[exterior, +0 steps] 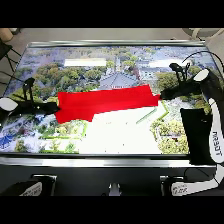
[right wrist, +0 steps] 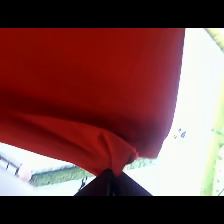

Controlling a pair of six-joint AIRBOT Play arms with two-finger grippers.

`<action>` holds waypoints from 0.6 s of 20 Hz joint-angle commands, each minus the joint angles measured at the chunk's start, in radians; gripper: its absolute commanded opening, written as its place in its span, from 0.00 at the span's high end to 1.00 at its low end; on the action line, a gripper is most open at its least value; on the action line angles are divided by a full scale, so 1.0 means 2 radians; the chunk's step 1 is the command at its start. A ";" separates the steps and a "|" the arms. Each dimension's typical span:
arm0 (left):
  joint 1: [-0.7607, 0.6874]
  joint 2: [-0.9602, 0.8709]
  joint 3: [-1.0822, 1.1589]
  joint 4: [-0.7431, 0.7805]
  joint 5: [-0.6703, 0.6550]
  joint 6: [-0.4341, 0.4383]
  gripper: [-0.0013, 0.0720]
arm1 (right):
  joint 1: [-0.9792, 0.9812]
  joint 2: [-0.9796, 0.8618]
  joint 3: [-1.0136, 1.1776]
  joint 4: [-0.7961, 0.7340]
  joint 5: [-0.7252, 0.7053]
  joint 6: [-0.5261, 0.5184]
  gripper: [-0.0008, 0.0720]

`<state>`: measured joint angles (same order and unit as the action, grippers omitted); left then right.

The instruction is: Fold the shirts.

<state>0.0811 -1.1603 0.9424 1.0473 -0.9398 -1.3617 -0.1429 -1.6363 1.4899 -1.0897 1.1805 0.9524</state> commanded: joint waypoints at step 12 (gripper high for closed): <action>0.002 -0.273 0.190 0.002 0.009 -0.078 0.57 | 0.047 -0.154 0.104 0.009 -0.089 0.047 0.36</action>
<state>0.0811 -1.6562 1.3037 1.0512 -0.8871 -1.4693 -0.0505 -1.9278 1.6917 -1.1038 0.9871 1.0637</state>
